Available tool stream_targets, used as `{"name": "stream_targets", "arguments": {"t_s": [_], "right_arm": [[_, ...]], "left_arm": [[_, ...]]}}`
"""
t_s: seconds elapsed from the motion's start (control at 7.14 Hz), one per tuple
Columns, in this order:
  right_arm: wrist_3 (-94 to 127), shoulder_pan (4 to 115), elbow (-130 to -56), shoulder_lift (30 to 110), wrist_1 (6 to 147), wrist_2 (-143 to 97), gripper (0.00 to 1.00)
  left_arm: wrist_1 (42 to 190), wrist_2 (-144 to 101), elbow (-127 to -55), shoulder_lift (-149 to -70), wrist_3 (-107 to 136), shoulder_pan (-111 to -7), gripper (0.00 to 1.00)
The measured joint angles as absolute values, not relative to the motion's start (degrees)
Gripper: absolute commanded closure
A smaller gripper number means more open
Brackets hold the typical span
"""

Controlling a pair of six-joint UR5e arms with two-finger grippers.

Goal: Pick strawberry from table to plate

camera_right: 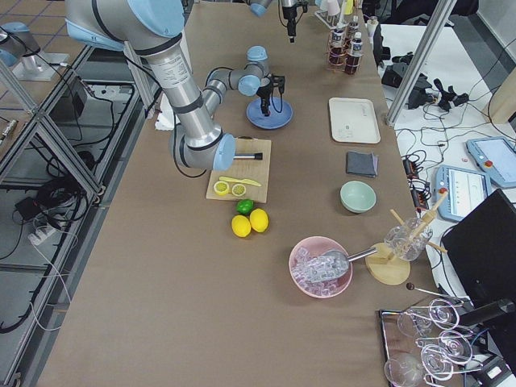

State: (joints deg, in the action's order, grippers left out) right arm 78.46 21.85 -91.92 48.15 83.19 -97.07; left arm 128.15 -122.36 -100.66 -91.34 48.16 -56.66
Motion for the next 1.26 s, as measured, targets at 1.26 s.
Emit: {"name": "stream_targets", "arguments": {"t_s": [1.26], "right_arm": [[15.8,69.9,-114.7,82.2,107.7,-125.0,0.00]], "left_arm": [[105.7,-131.9,-102.6,-84.6,5.5,-82.4,0.01]]}}
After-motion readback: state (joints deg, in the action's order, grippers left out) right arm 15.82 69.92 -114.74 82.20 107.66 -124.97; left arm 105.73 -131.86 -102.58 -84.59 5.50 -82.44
